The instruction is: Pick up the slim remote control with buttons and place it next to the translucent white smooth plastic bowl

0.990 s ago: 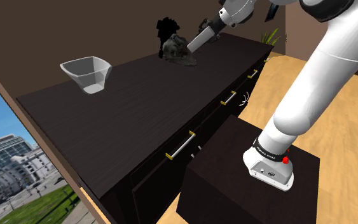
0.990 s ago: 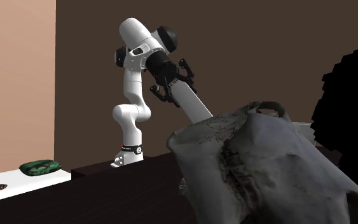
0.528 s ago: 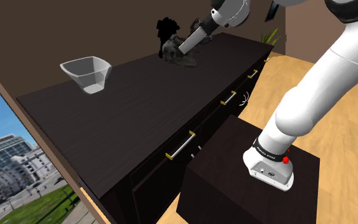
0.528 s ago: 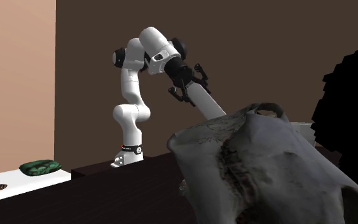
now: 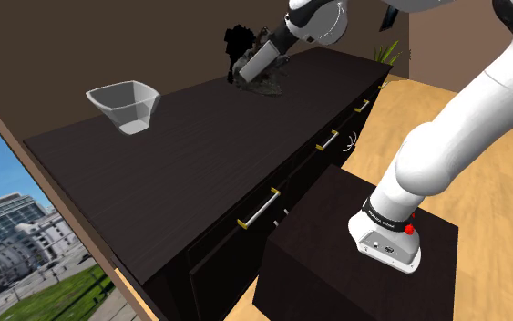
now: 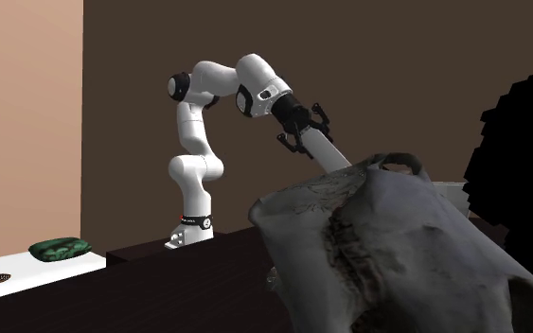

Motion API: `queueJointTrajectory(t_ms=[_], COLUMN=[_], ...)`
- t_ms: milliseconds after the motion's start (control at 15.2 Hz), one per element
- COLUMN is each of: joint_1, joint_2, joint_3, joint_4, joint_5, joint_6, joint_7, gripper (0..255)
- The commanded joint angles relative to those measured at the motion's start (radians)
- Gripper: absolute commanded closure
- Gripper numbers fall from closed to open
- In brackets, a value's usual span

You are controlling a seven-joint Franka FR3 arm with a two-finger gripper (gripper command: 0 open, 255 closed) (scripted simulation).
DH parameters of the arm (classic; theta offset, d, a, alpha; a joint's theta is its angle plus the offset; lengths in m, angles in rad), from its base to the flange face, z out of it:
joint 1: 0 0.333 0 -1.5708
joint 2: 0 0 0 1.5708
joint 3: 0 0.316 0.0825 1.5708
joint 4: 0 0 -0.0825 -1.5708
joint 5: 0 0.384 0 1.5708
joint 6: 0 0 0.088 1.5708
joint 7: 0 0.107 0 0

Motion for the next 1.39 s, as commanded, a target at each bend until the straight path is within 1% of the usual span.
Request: queueJointTrajectory(t_ms=[0, 396, 726, 1056, 1320], joint_1=[0.002, -0.006, -0.032, -0.075, -0.114], joint_2=[-0.011, -0.022, -0.008, 0.026, 0.068], joint_3=[0.047, 0.201, 0.340, 0.490, 0.607], joint_4=[-0.021, -0.052, -0.046, -0.007, 0.047], joint_5=[-0.032, -0.142, -0.254, -0.394, -0.533], joint_6=[0.027, 0.085, 0.113, 0.121, 0.109], joint_7=[0.071, 0.302, 0.513, 0.742, 0.939], gripper=[255, 255, 255, 255, 255])
